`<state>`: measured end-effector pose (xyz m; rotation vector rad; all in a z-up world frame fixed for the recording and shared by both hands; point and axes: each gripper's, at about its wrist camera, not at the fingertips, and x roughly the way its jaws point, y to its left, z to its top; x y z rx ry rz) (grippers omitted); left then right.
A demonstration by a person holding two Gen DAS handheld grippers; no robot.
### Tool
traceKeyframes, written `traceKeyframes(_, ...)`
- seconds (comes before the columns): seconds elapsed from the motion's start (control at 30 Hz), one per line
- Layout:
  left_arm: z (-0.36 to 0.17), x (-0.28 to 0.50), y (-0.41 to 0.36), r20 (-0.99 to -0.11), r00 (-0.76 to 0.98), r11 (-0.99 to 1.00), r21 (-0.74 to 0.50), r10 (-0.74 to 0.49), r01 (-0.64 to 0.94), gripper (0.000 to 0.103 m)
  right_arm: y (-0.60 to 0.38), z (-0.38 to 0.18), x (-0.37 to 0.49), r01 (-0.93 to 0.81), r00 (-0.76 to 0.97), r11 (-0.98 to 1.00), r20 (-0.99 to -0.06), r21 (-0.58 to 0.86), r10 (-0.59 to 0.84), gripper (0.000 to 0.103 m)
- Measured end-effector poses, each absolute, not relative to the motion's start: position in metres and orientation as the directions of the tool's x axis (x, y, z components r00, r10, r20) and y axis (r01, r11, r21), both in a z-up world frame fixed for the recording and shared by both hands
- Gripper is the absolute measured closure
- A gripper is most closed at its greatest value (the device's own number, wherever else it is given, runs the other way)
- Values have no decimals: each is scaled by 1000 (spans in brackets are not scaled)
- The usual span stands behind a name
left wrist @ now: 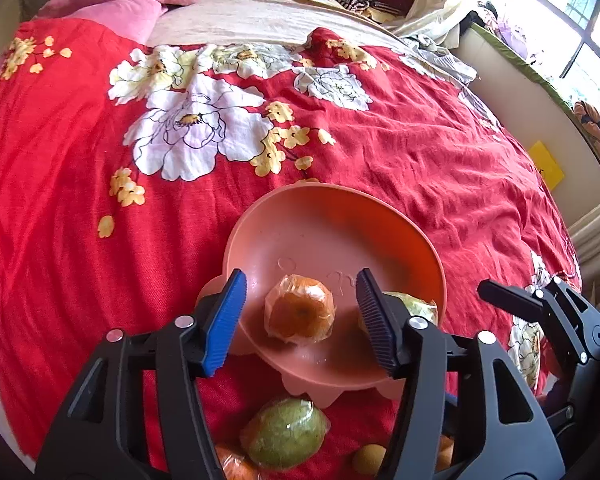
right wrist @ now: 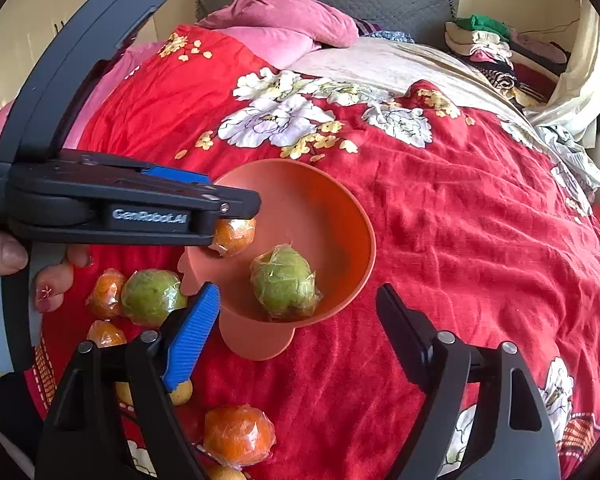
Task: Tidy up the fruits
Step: 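Open both grippers to drop the orange and green fruit onto the plate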
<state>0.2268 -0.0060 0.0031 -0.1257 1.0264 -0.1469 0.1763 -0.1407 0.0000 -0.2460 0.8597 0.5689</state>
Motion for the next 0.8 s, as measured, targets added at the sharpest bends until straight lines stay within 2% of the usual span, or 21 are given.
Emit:
traceKeyframes(0.23,21,211,-6,-820,549,986,-152,-163,66,40,-148,9,173,-542,541,840,-757,19,366,14)
traceKeyframes(0.5,38,192,-3,-793,591,989,-137,-146,60,31,-154,18,167,-522,565,853,-743,15,359,10)
traceKeyframes(0.8,51,175,2,-769,628,992,-125,-119,35,17,-155,26,158,-516,580,857,-734,4,353,7)
